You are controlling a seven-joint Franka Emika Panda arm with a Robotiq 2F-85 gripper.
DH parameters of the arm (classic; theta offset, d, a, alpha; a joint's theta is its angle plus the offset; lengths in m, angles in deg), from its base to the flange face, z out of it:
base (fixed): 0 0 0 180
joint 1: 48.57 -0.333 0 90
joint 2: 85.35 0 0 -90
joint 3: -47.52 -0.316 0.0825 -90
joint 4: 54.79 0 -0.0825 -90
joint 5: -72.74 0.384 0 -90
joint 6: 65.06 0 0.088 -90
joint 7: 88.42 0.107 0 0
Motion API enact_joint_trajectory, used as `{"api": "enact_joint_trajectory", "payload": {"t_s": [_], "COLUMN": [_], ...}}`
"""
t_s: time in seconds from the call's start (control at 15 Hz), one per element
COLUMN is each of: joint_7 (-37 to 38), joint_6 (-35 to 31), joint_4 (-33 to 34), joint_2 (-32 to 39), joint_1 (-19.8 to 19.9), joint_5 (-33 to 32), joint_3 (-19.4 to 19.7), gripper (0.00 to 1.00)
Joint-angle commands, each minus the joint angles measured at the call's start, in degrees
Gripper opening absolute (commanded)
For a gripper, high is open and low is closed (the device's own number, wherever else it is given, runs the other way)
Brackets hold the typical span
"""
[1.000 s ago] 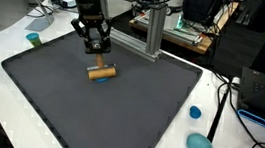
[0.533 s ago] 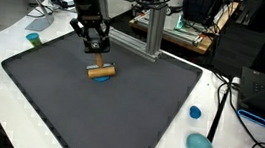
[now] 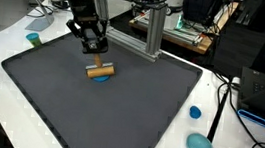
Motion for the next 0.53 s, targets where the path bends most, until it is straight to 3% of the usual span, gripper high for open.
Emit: {"api": "enact_joint_trajectory", "payload": {"t_s": [0.0, 0.47], "joint_7": [2.81, 5.55], "joint_6": [0.7, 2.38], "joint_4": [1.38, 2.42], "joint_2": [6.27, 6.78], "joint_1": [-0.39, -0.81], "joint_5": [-4.71, -6.71], "joint_3": [1.92, 2.17], "gripper": [0.22, 0.22]}}
